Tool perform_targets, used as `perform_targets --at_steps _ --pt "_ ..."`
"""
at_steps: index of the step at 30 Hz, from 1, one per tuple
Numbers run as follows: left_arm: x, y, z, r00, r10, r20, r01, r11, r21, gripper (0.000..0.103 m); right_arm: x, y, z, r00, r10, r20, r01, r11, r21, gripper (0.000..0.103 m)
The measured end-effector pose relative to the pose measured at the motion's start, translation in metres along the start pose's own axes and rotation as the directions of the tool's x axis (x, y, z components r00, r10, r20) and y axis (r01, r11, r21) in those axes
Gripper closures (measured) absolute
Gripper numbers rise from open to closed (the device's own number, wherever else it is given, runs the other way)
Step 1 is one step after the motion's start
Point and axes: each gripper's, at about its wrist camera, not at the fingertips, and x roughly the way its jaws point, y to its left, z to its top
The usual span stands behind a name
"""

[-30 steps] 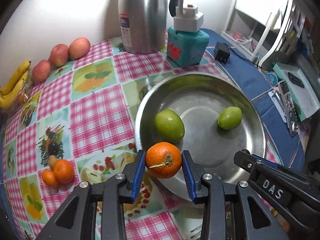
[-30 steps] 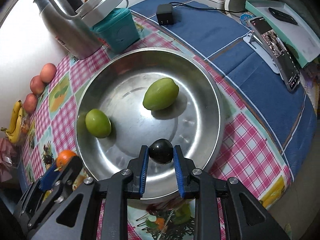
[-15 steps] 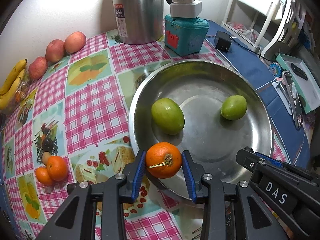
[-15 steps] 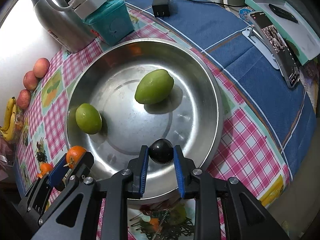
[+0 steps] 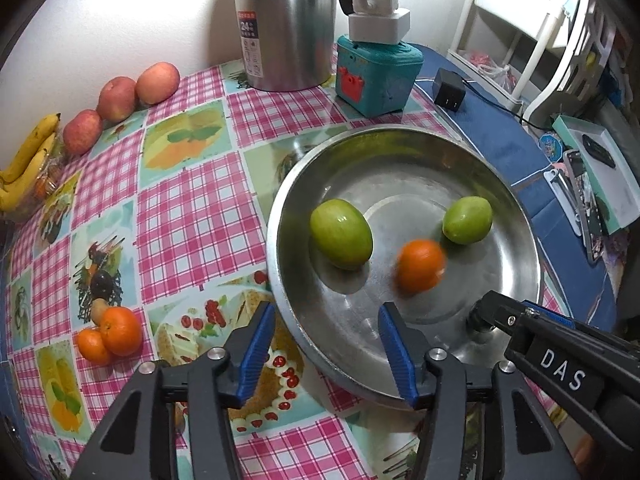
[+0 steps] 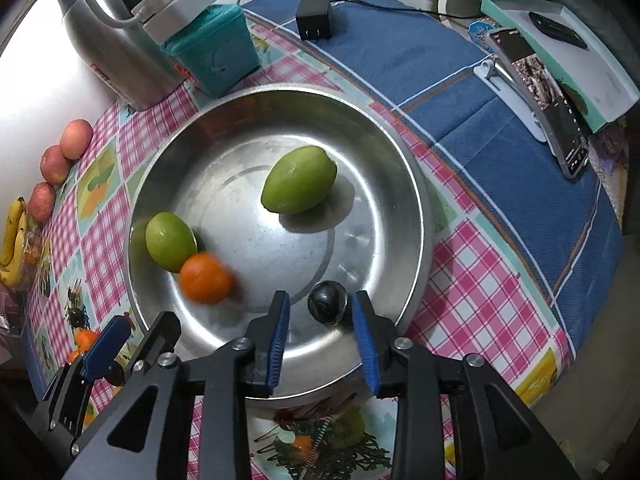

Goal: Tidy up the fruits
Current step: 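Carry the tangerine into the bowl with the left tool while the right tool drops the plum there, then withdraw both open tools from the bowl toward the remaining fruits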

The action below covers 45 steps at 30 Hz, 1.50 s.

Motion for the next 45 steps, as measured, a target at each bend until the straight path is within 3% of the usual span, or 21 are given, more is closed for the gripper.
perform_targets --at_steps 2,6,10,16,21,34,45 --pt "-0.003 0.002 0.0 1.0 0.004 0.0 -0.004 1.0 -0.006 0.043 -0.003 0.0 0.0 1.0 0.003 0.007 -0.003 1.0 -0.002 0.067" --pt "-0.006 0.012 -0.001 1.0 0.009 -0.016 -0.01 0.999 -0.045 0.039 -0.009 0.001 0.0 1.0 0.002 0.027 -0.001 1.0 -0.011 0.053" --pt "-0.009 0.031 -0.003 0.999 0.014 -0.04 -0.018 0.992 -0.123 0.035 -0.015 0.002 -0.001 0.999 -0.007 0.039 0.008 1.0 -0.017 0.052" --pt "-0.013 0.074 -0.017 0.995 0.028 -0.092 -0.053 0.958 -0.282 0.032 -0.016 0.004 -0.003 0.999 -0.012 0.037 0.013 0.999 -0.032 0.049" --pt "-0.027 0.114 -0.03 0.995 0.054 -0.086 -0.083 0.922 -0.377 0.031 -0.017 0.013 -0.008 0.999 -0.017 0.039 0.019 0.998 -0.065 0.049" --pt "-0.063 0.169 -0.045 0.982 0.18 -0.047 -0.183 0.881 -0.437 0.026 -0.027 0.065 -0.028 0.998 -0.006 0.069 0.021 0.974 -0.225 0.049" --pt "-0.075 0.2 -0.068 0.981 0.186 -0.048 -0.184 0.844 -0.504 0.026 -0.031 0.098 -0.041 0.997 0.007 0.072 0.014 0.958 -0.288 0.049"
